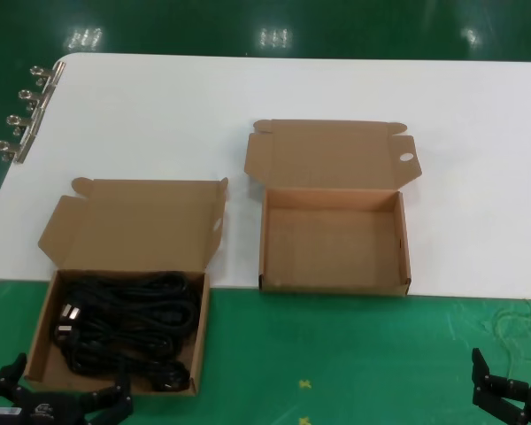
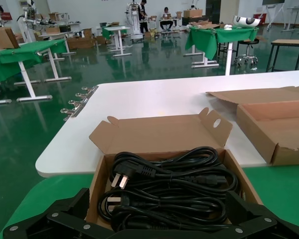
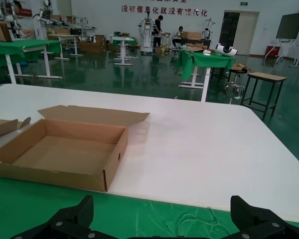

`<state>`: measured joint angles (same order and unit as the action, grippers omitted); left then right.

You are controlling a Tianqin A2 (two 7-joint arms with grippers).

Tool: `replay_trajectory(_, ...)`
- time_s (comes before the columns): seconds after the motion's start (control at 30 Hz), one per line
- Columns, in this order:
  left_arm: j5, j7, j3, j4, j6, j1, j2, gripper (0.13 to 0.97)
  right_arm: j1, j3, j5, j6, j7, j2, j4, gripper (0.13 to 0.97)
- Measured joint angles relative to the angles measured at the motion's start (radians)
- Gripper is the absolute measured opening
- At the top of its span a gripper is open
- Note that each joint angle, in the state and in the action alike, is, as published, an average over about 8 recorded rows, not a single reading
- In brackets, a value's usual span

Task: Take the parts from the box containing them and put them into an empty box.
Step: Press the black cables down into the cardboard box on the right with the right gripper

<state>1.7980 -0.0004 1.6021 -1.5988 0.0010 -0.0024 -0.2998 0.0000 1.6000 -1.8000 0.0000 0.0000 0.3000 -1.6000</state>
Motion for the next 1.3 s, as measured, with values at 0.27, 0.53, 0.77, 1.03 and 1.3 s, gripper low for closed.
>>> replay_trajectory(0.27, 0.0, 0.0, 0.0, 0.0, 0.0, 0.0, 0.0, 0.966, 0.0, 0.0, 0.0, 0.0, 0.0, 0.0, 0.0, 0.966)
replay_trajectory(0.53, 0.0, 0.0, 0.0, 0.0, 0.0, 0.0, 0.0, 0.966, 0.0, 0.0, 0.0, 0.0, 0.0, 0.0, 0.0, 0.966)
replay_trajectory(0.77, 0.0, 0.0, 0.0, 0.0, 0.0, 0.0, 0.0, 0.966, 0.0, 0.0, 0.0, 0.0, 0.0, 0.0, 0.0, 0.966)
replay_trajectory(1.03, 0.0, 0.0, 0.0, 0.0, 0.0, 0.0, 0.0, 0.966, 0.0, 0.0, 0.0, 0.0, 0.0, 0.0, 0.0, 0.966)
replay_trajectory(1.3, 0.0, 0.0, 0.0, 0.0, 0.0, 0.0, 0.0, 0.966, 0.0, 0.0, 0.0, 0.0, 0.0, 0.0, 0.0, 0.938)
